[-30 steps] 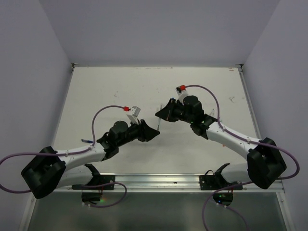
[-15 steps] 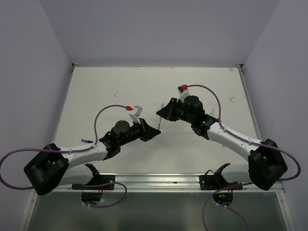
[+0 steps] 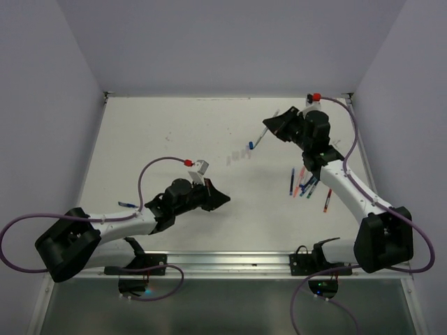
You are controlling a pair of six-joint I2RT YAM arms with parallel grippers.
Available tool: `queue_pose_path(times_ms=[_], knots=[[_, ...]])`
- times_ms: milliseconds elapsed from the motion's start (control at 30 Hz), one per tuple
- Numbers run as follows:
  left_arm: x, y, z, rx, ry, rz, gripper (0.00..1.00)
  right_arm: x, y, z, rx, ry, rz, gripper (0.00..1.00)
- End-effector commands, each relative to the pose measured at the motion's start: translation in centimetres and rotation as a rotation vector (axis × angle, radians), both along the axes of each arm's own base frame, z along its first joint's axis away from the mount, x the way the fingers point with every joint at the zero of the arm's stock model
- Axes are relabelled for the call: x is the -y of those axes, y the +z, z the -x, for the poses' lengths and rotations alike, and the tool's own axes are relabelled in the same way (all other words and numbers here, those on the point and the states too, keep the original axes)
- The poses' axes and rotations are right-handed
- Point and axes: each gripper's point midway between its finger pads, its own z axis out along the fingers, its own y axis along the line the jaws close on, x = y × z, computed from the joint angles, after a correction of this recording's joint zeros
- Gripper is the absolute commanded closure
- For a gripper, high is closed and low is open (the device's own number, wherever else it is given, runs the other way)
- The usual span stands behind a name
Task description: Open the pen caps
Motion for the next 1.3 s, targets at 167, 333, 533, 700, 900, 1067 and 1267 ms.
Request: queue_pose_path(times_ms=[167,333,533,700,900,1067,1267], knots=[[-4.0,-1.8,-4.1,0.008,0.262,-0.276,1.0,1.4,-3.9,1.5,-0.185,0.046,0.237,1.0],[-4.1,-0.8,-7.3,0.025,0.321,-0.34,1.0,4.6,-8.8,3.9,-0.297,-0.014,0.402,1.0],[-4.2,-2.5,-11.0,-0.052,0.356,-0.384,1.0,6.0,-12.6,5.7,-0.406,0.0,0.5,1.0],[-4.1,-4.8,-13.2,-0.114,0.365,-0.405,1.0,7.3,-15.9,6.1,-0.511,-0.012,0.585,1.0],[-2.2,-5.1,-15.6,-0.106,0.35,-0.406,1.0,8.2,-19.0,6.0,-0.607,-0.004,0.656,1.0],[-1.4,-5.9,-16.8,-0.113,0.335,-0.418,1.0,8.9,-20.3,5.7,-0.647,-0.011,0.699,1.0],[-1.3,-7.1,-17.9,-0.136,0.334,-0.427,1.0,9.6,-21.7,5.7,-0.686,-0.032,0.736,0.98]])
